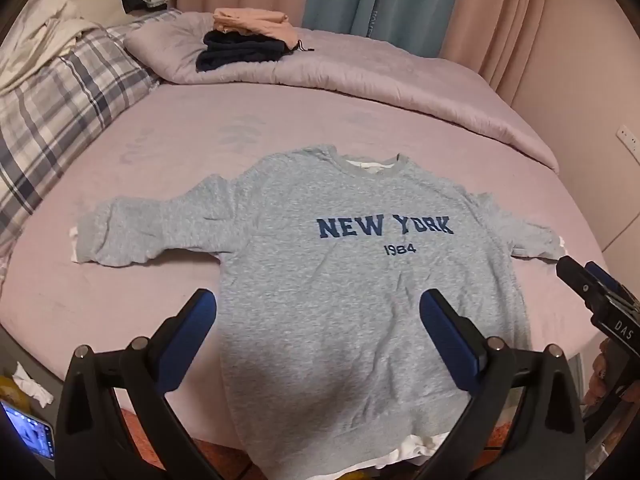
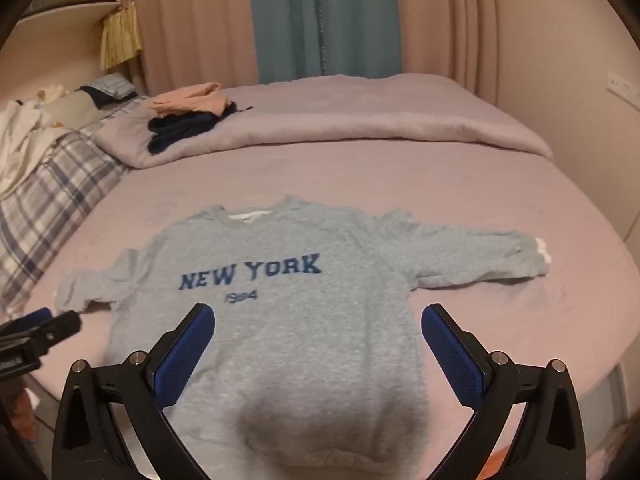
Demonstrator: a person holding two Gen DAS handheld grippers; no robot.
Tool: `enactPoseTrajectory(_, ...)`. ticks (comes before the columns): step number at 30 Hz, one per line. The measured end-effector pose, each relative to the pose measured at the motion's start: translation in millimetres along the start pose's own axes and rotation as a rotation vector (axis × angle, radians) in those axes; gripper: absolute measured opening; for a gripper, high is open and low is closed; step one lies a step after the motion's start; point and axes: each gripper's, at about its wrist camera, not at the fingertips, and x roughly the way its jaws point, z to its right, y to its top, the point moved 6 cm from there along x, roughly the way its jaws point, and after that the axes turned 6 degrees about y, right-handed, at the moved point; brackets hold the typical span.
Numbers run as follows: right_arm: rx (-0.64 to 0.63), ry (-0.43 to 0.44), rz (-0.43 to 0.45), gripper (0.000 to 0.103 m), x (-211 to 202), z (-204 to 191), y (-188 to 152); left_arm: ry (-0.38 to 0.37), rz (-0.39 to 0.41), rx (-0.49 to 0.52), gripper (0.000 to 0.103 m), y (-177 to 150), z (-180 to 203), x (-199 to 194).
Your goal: Fold small clothes
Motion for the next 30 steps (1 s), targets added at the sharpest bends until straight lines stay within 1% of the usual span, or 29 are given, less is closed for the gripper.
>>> enactPoseTrajectory(5,-0.009,-0.015,0.004,0.103,1,1,0,0.025,-0.001,-0.010,0.102,-1,-7,-3)
enactPoseTrajectory(9,0.010,0.025,0.005,0.103,2,1,3,0.012,-0.005,-0.017,0.101,3,-10,-4)
enactPoseTrajectory(13,0.015,0.039,0.010,0.103,3,-1,4,0.043,0.030,-0.023,0.101,4,-18,-11)
enactPoseTrajectory(16,0.011,0.039,0.003,0.103,5,-2,2,0.018,0.022,-0.044,0.101,5,-23,-10)
enactPoseTrajectory(20,-0.001,0.021,-0.003,0.103,8,-4,0,0.020,0.013,-0.043,0.101,5,-25,-8)
enactPoseTrajectory(22,-0.001,0.021,-0.004,0.103,8,-5,-1,0.019,0.010,-0.039,0.101,5,-25,-7)
enactPoseTrajectory(23,0.000,0.022,-0.007,0.103,9,-5,-1,0.037,-0.003,-0.025,0.101,1,-24,-7)
enactPoseTrajectory(30,0.004,0.027,-0.008,0.103,10,-4,-3,0.041,-0.003,-0.033,0.101,-2,-29,-5)
